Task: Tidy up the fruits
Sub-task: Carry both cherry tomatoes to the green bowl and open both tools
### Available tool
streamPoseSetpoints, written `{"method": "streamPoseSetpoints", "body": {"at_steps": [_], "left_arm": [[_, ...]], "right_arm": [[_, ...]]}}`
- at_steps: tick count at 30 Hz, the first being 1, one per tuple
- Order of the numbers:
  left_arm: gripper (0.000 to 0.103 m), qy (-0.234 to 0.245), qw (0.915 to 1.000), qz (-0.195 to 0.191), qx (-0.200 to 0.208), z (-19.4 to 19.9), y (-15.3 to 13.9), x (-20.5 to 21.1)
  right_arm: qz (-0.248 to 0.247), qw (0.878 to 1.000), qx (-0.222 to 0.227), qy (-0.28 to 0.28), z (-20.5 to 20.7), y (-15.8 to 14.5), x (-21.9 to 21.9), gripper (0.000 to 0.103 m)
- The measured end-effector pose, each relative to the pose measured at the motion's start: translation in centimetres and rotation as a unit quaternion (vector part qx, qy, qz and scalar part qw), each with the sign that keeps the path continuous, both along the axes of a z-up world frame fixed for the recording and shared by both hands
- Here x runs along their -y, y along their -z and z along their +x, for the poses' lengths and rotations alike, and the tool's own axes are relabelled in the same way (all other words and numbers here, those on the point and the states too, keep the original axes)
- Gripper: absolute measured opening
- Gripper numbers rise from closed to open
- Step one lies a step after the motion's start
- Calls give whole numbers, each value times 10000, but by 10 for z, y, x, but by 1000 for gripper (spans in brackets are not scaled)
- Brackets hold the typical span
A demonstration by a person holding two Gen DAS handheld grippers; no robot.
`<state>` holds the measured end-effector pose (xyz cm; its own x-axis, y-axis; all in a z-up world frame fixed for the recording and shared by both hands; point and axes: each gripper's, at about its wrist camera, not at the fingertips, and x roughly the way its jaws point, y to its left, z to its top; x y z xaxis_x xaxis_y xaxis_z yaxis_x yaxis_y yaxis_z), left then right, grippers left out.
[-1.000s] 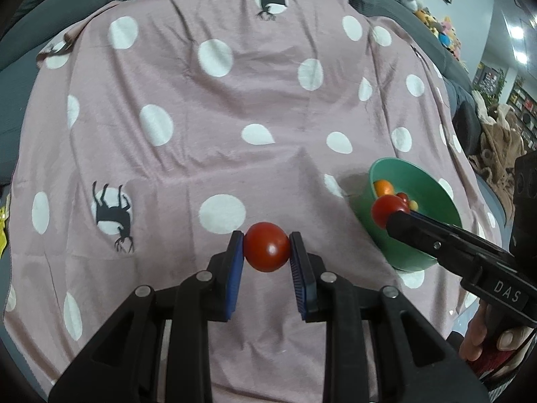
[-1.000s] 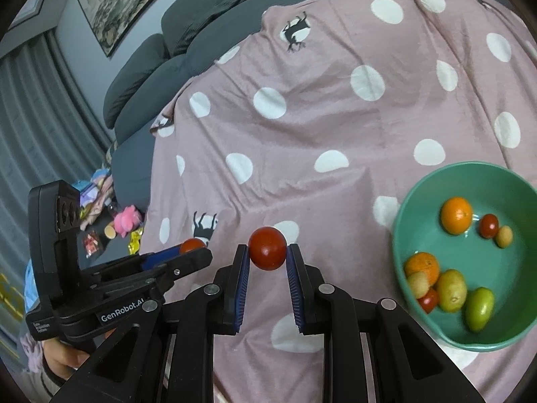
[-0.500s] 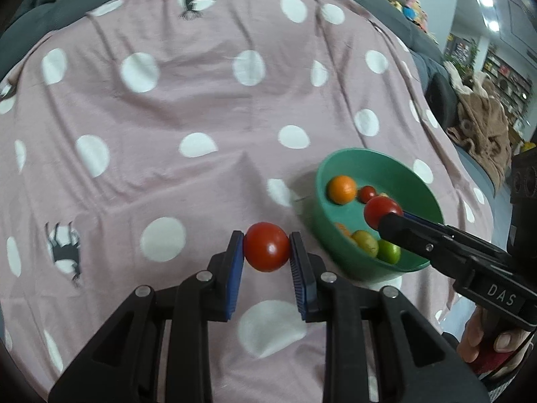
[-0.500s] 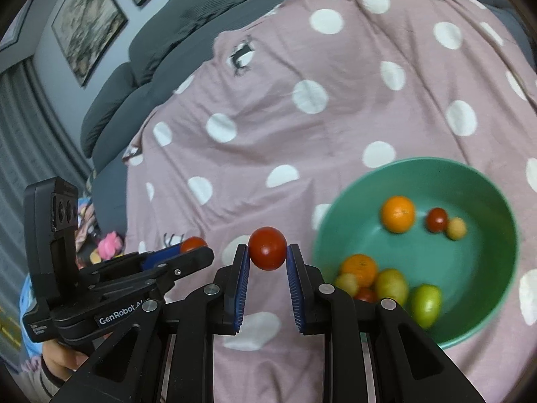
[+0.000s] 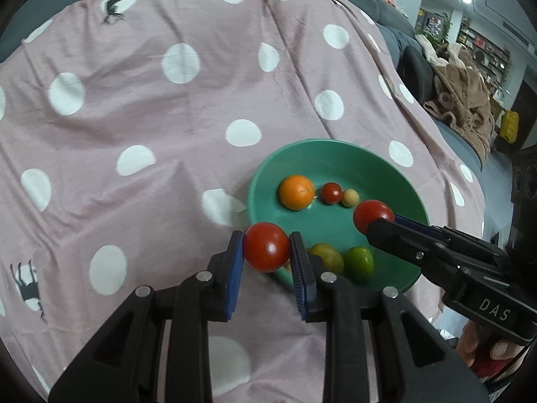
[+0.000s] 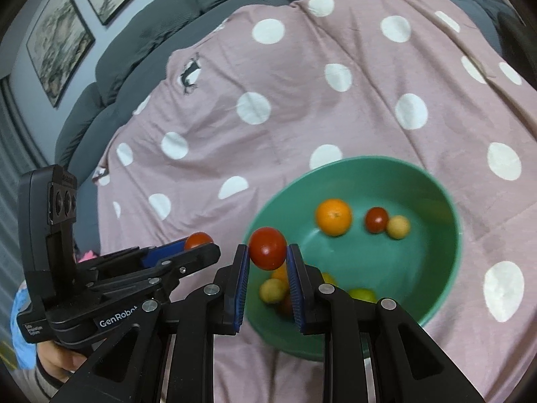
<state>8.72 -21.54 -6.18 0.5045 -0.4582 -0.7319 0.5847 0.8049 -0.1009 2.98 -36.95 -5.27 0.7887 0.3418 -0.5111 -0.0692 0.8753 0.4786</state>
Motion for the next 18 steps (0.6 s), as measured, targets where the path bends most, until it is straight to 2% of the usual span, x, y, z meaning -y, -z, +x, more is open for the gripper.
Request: {"method": "streamPoseSetpoints", "body": {"at_steps": [10, 18], "left_arm": [[27, 352, 9990, 212, -182, 12, 20, 41], [27, 433, 9974, 463, -330, 21, 32, 53]], "right_arm": [[-466, 9976, -346, 391, 6, 14, 18, 25], [-664, 9938, -712, 541, 15, 22, 25, 25]]}}
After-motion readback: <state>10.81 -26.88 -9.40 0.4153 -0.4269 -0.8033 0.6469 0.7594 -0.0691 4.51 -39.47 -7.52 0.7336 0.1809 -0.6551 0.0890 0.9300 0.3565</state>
